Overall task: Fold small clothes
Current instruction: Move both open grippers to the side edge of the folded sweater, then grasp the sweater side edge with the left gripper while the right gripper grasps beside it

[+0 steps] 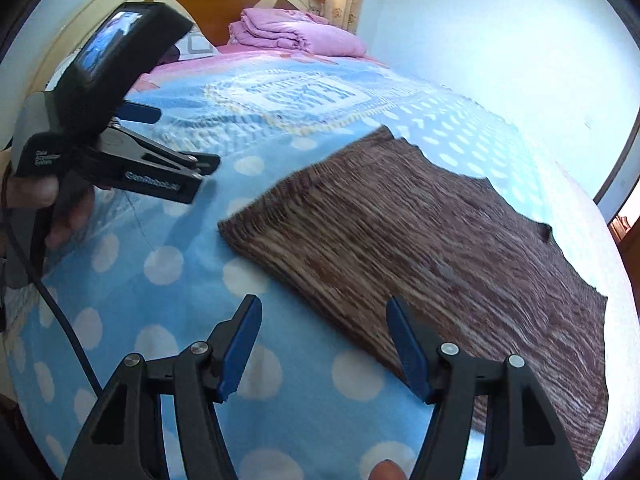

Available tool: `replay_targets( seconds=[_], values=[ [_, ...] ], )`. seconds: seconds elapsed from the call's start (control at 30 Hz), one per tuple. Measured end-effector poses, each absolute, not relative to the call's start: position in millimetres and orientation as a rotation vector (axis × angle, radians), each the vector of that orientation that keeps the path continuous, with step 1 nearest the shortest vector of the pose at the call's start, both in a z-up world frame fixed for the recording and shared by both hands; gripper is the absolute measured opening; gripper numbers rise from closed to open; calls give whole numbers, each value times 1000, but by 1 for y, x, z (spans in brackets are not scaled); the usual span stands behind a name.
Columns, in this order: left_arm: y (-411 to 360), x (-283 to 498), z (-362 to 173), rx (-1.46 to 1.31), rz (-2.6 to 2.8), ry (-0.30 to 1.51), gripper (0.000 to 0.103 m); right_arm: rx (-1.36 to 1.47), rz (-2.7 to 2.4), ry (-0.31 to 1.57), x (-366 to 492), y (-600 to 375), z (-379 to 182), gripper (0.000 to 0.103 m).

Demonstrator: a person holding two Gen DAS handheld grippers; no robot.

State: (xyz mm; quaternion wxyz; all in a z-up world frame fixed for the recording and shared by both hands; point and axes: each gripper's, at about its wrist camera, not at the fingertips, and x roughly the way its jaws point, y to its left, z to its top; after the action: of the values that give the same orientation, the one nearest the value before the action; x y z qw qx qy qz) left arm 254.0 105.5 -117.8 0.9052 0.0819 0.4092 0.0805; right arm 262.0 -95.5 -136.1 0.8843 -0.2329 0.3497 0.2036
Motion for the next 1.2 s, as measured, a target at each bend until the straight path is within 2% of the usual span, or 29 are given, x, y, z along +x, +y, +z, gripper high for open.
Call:
replay_targets(
  seconds=[0.23,0.4,0.47,0.5,0.73,0.87,0.97,1.2],
  values=[
    [116,261,-119,134,197,850,103,-330,446,751,322,-91,-110,65],
    [128,258,-125,65,206,873,103,-246,613,934,352,-77,-147,66],
    [131,258,-123,51,206,874,103,-370,577,843,325,-60,-154,66],
    [133,258,-123,41,196,879,103,-370,577,836,317,-57,-153,60],
    [136,275,-110,18,154,876,103,-367,576,800,294,-64,-146,60],
    [117,289,-87,27,58,798,103,-460,482,704,276,-59,-142,60],
    [103,311,-80,-31,-51,804,103,-558,415,673,269,-47,-147,60],
    [69,364,-98,-36,-159,880,103,-585,396,671,268,-46,-151,60]
  ],
)
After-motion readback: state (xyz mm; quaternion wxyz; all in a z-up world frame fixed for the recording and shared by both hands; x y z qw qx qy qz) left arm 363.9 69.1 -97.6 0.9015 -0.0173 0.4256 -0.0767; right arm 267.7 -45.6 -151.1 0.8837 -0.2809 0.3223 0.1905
